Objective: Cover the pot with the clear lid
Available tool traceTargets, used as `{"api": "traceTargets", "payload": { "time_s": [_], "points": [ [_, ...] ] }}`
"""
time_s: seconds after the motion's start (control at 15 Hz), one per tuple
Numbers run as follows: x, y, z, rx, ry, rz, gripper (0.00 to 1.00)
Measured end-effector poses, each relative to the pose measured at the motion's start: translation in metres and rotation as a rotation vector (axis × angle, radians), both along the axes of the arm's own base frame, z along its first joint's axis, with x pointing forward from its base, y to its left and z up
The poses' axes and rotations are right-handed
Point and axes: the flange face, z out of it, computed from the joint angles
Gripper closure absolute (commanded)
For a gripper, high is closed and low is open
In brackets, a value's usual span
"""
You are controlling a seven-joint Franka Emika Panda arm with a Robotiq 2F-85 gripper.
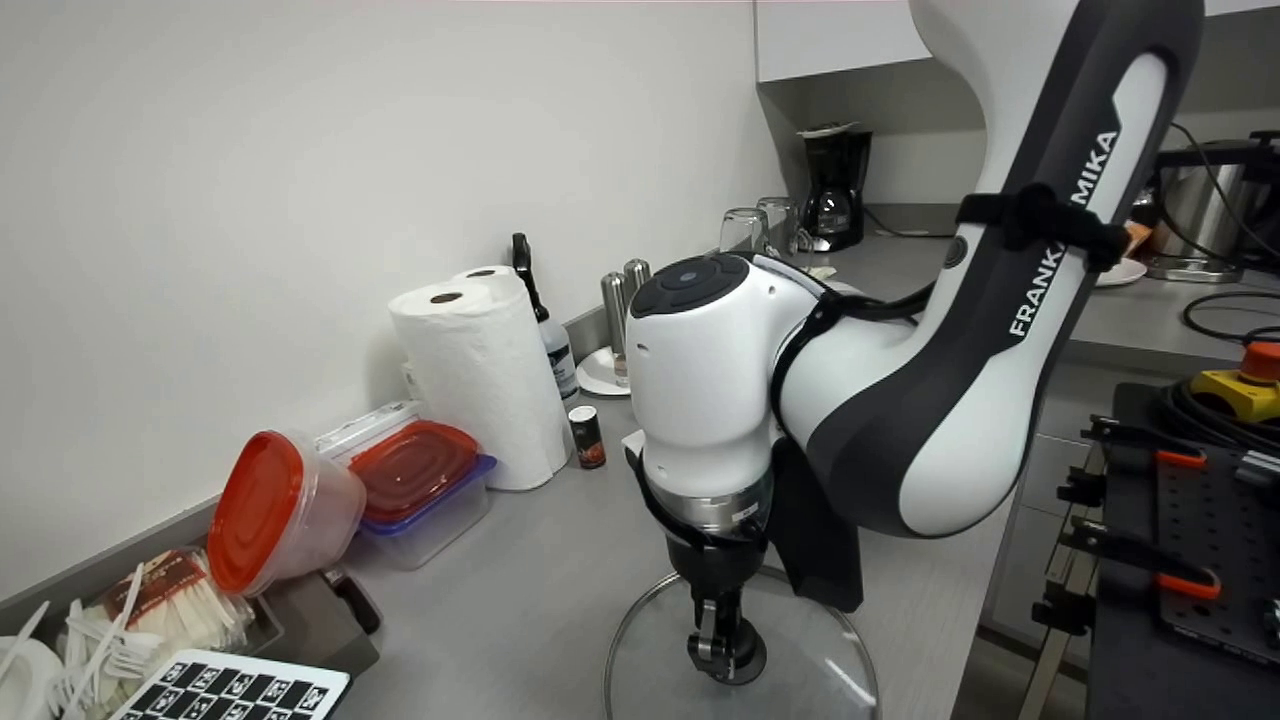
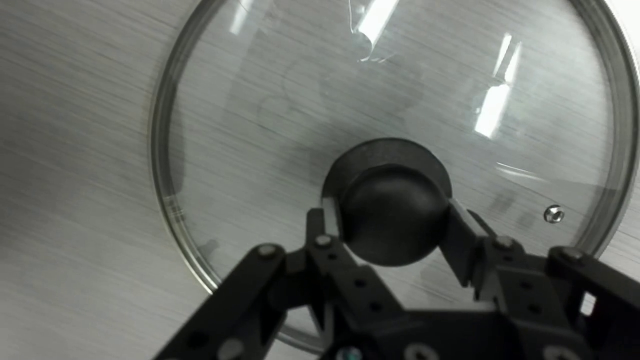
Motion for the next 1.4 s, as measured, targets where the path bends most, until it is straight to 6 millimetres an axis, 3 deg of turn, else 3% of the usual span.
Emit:
{"api": "traceTargets", "payload": {
  "time_s": [0.27,0.47,1.0,1.4],
  "points": [
    [0.007,-0.002,0.004,0.006,-0.009,-0.01,0.75],
    [0.026,-0.004,0.023,0.031,-0.041,-0.037,0.75],
    [0.074,-0.026,0.129,0.089,-0.161,-0.105,0.75],
    [0.097,-0.074,0.19,0.103,-0.223,-0.175,0.75]
  ]
}}
